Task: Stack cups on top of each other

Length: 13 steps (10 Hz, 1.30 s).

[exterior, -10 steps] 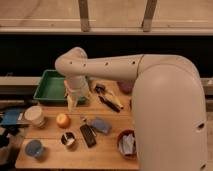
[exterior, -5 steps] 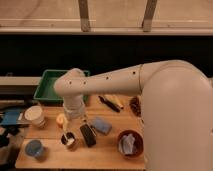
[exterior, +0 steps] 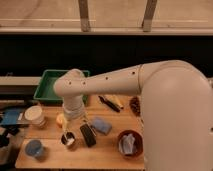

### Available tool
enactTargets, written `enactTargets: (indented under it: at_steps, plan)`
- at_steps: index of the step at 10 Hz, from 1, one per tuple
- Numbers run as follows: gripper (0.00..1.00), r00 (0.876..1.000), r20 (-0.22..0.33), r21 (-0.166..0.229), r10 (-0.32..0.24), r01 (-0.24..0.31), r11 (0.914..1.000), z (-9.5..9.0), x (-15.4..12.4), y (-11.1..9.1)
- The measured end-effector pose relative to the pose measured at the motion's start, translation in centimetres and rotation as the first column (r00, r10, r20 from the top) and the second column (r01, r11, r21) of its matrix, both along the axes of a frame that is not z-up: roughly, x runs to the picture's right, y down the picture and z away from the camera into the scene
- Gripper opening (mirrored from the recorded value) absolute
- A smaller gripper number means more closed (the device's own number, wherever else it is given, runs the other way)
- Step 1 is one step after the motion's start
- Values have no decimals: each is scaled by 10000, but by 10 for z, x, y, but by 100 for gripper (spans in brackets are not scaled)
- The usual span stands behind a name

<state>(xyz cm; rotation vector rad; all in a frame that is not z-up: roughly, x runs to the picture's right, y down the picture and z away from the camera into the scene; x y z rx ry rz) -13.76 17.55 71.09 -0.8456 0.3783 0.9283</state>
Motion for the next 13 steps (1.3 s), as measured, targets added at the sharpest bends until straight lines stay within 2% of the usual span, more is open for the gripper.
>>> enactTargets:
  at_steps: [3,7,9,13]
  plan:
    - [74,9998,87,-469,-189,193,9987,16,-11,26]
    - [74,9994,345,-826,38,-9,9966,30,-21,48]
    - [74,9992,367,-877,134,-101,9961,34,-22,53]
    - [74,9996,-102,-663,246,-252,9975,41,-12,48]
